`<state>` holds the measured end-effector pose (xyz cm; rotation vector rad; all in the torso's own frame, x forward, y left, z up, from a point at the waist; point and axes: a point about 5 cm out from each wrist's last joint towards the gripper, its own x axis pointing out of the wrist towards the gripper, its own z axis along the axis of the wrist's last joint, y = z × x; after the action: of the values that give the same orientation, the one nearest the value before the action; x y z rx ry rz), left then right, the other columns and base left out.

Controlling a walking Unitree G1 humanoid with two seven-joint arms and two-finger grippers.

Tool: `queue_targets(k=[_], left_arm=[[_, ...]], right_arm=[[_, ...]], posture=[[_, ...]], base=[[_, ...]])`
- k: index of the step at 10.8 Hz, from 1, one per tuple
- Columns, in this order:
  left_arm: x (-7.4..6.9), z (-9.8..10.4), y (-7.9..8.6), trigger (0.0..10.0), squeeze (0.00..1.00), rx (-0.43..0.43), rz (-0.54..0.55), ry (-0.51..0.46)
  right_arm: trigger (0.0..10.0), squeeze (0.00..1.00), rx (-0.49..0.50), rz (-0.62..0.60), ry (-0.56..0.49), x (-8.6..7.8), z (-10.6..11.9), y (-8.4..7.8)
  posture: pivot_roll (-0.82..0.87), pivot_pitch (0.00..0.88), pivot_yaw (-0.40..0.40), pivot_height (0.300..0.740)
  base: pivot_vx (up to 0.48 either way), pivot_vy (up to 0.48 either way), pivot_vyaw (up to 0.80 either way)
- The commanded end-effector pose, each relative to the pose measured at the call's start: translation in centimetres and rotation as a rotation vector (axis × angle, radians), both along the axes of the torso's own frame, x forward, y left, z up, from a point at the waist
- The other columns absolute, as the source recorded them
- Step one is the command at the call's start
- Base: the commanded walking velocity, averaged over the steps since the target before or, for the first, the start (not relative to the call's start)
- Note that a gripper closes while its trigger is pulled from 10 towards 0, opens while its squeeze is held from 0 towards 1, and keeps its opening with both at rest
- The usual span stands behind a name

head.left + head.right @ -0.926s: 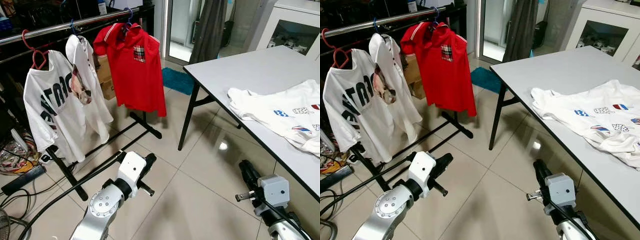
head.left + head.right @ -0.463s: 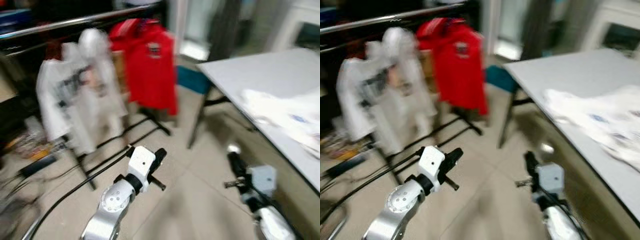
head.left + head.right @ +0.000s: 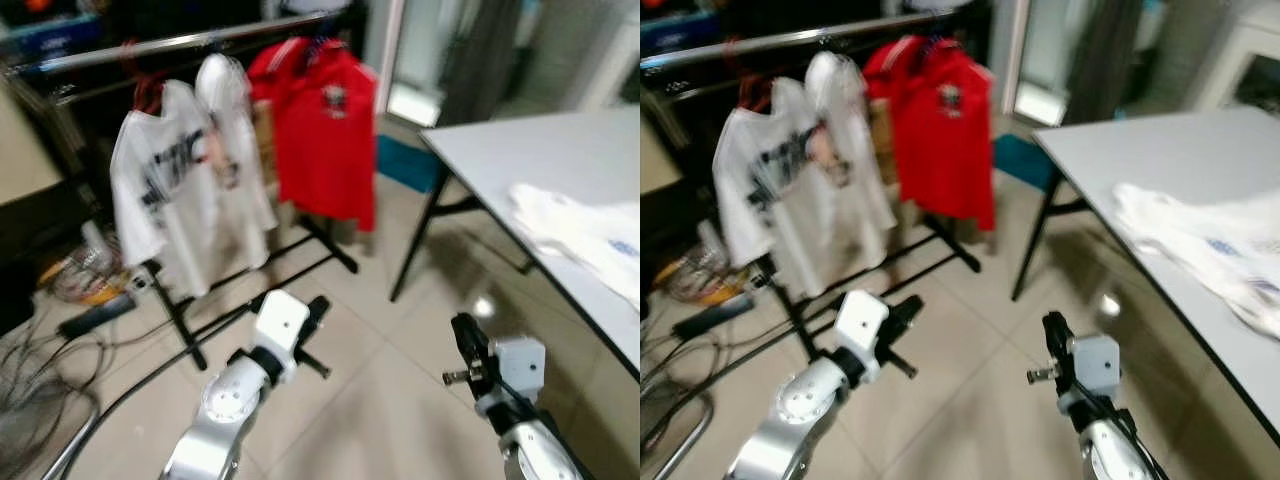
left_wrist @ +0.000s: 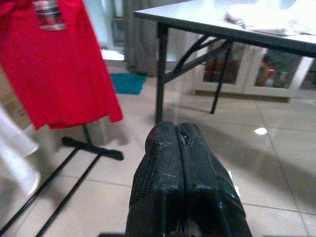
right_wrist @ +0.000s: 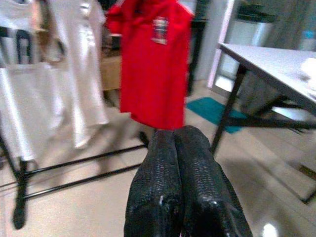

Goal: Hang hanger

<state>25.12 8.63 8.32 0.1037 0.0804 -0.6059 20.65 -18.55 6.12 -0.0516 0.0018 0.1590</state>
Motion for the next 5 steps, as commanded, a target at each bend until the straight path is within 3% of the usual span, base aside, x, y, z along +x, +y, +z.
queue_targets(k=[1, 5], left_arm=[[0.06, -0.37, 0.17, 10.0, 0.00, 0.023, -0.002, 0.013], [0.24, -0.43, 0.11, 10.0, 0.00, 0.025, -0.001, 0.009]], right_arm=[[10.0, 0.00, 0.002, -0.012, 0.004, -0.09, 0.03, -0.36], [10.0, 0.00, -0.015, -0.021, 0.003, 0.19, 0.11, -0.70]], posture=[[-0.01, 0.056, 0.008, 0.740], [-0.01, 0.047, 0.003, 0.740]], base=[[0.000, 0.000, 0.80], [0.000, 0.000, 0.65]])
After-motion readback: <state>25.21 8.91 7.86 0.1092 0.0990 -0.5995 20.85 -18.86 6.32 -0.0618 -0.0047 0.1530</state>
